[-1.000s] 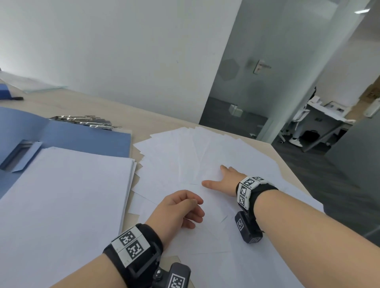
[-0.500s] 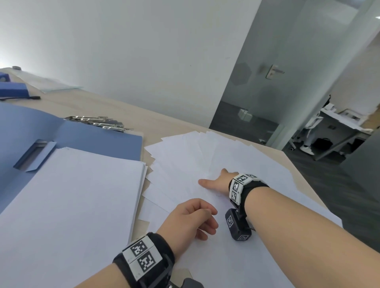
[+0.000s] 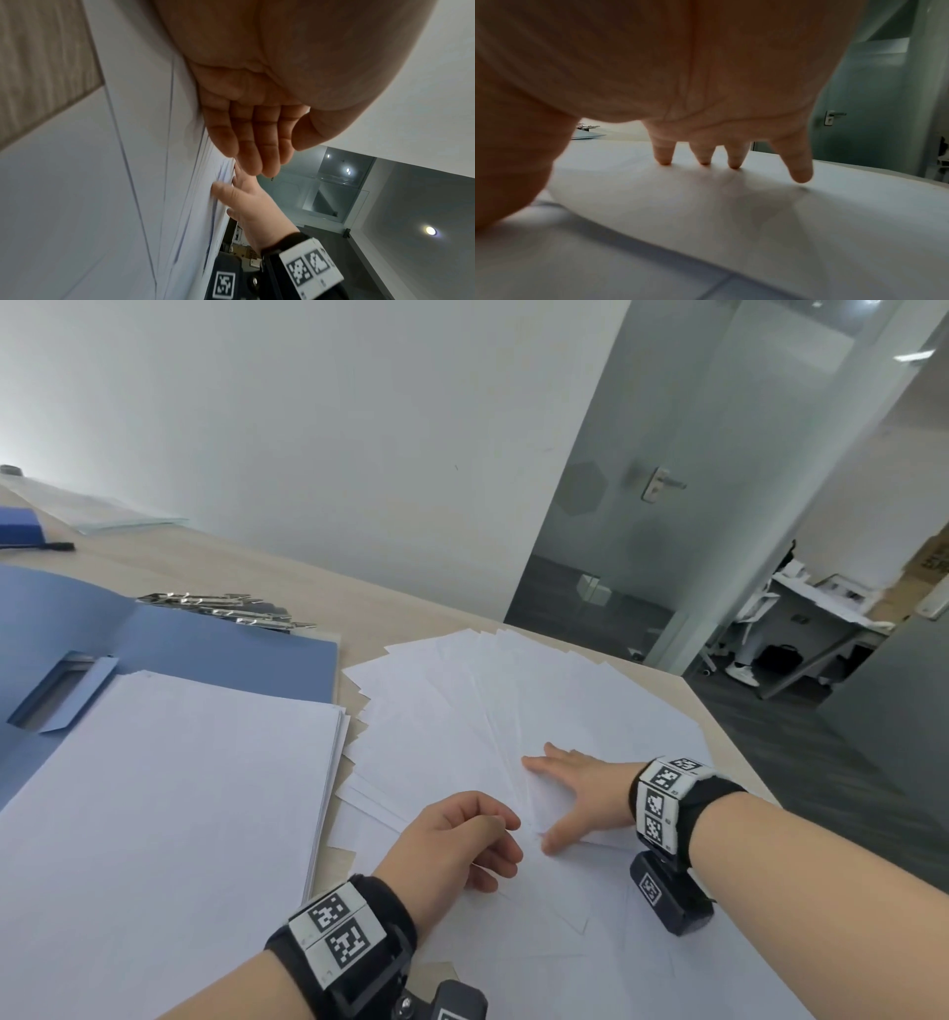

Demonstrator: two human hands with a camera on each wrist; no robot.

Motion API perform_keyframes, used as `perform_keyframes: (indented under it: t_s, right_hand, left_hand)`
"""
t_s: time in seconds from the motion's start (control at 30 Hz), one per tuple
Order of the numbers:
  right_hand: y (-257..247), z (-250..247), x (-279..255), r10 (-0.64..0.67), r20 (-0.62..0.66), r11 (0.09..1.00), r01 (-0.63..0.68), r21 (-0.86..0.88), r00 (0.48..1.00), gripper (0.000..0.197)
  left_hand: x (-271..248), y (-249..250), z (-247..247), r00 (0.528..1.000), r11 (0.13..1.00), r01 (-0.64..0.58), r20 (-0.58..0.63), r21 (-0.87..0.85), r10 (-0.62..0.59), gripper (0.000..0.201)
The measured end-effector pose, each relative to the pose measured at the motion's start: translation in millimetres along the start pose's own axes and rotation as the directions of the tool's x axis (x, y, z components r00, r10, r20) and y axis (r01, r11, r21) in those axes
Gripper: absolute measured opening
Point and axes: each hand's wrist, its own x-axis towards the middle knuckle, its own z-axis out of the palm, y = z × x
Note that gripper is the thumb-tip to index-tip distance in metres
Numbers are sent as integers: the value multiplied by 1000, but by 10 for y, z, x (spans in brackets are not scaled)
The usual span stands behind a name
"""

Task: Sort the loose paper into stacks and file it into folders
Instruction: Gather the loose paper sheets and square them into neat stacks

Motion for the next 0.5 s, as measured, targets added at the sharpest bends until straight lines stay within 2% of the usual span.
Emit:
perform_keyframes:
  t_s: [0.07, 0.1, 0.17, 0.2, 0.27, 0.37, 0.43, 0.5]
  right_hand:
    - [52, -23, -61, -65, 29, 994, 62, 88, 997, 99]
    - [77, -38, -80, -87, 11, 980, 84, 178, 996, 82]
    - [122, -48, -80, -62, -121, 922, 103, 374, 991, 49]
    - [156, -50, -64, -2, -202, 899, 91, 429, 979, 44]
    - [258, -51, -11, 166, -298, 880, -5, 475, 940, 53]
    - [474, -25, 88, 436, -233, 802, -258, 538, 869, 78]
    - [590, 3, 133, 525, -153, 747, -366, 555, 837, 90]
    - [628, 34, 156, 531, -110, 736, -393, 552, 840, 97]
  left_hand:
    - [-2, 4, 2, 1000, 1000, -1, 7, -6, 1, 17]
    - [1, 3, 3, 1000, 1000, -1, 7, -8, 1, 20]
    - [8, 4, 6, 1000, 1000, -1, 5, -12, 1, 25]
    - [10, 4, 8, 1000, 1000, -1, 6, -12, 2, 26]
    - [13, -3, 7, 1000, 1000, -3, 7, -14, 3, 26]
    - [10, -8, 1, 1000, 1000, 1, 4, -15, -1, 26]
    - [11, -13, -7, 1000, 1000, 3, 1, -15, -3, 26]
    - [13, -16, -11, 1000, 1000, 0, 3, -7, 0, 21]
